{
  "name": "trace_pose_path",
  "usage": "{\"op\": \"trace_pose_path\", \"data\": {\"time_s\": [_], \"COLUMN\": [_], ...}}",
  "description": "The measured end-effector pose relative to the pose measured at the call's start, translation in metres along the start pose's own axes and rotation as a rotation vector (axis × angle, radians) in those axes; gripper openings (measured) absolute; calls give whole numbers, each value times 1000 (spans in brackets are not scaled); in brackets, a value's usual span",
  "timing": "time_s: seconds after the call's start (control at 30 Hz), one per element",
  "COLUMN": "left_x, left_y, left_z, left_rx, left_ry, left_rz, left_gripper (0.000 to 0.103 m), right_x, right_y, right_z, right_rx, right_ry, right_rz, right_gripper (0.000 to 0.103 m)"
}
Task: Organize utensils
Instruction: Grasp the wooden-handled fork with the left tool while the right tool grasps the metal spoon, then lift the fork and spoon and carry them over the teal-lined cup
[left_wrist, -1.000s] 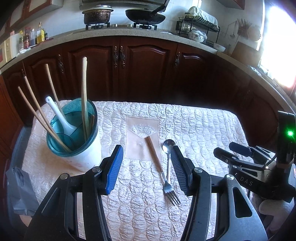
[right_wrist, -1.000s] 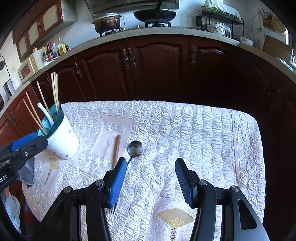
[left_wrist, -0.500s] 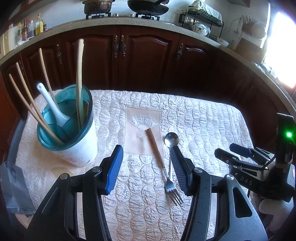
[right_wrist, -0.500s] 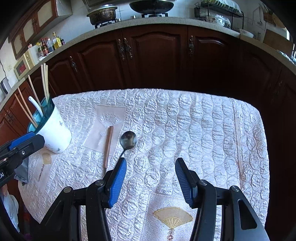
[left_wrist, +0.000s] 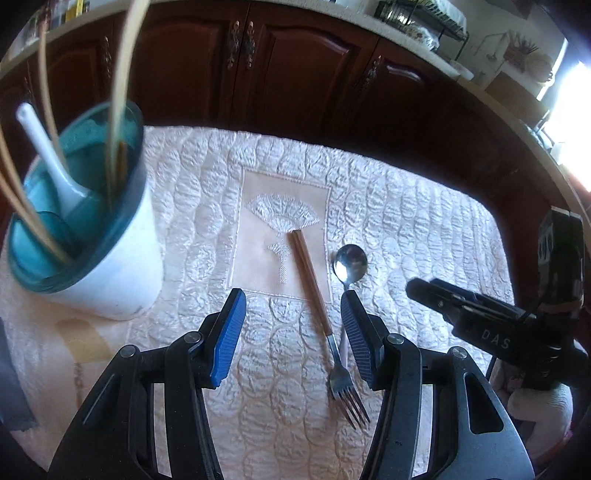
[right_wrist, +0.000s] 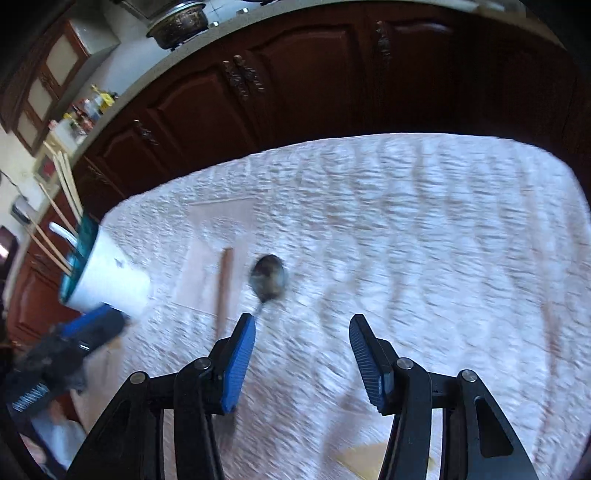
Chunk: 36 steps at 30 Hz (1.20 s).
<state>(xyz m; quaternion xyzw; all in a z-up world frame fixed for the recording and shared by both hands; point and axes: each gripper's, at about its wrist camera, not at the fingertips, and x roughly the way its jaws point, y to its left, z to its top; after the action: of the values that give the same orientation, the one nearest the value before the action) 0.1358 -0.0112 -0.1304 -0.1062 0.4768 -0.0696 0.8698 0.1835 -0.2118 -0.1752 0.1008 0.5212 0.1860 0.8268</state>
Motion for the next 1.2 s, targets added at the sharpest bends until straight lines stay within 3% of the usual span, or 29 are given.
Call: {"op": "trace_pose_path", "data": {"time_s": [0.3, 0.4, 0.53, 0.7, 0.77, 0.9, 1.0, 1.07, 1.2], "left_x": [35, 47, 65, 88, 98, 118, 123, 124, 113], "left_y": [1, -3, -7, -17, -20, -22, -23, -23, -22], "left_z": [15, 18, 25, 35, 36, 35, 34, 34, 32], "left_rx": [-5, 4, 6, 12, 16, 4, 19, 8, 15], "left_ry": [60, 81, 99, 114, 128, 178, 157, 162, 154], "left_rz": [17, 22, 38, 42, 45, 35, 56, 42, 24], "left_gripper": [53, 53, 53, 53, 52, 30, 14, 12, 10], "right_x": [60, 79, 92, 84, 74, 55, 51, 51, 45], "right_y": [9, 8, 8, 1, -12, -35, -48, -54, -62], "right_z": [38, 43, 44, 39, 34, 25, 17, 15, 15], "right_rx": [-97, -118, -151, -158, -137, -95, -85, -71, -35], "right_ry": [72, 103, 115, 95, 81, 63, 80, 61, 24], "right_rz": [77, 111, 152, 169, 164, 146, 158, 159, 220], "right_gripper": [42, 34, 10, 4, 4, 3, 3, 5, 24]}}
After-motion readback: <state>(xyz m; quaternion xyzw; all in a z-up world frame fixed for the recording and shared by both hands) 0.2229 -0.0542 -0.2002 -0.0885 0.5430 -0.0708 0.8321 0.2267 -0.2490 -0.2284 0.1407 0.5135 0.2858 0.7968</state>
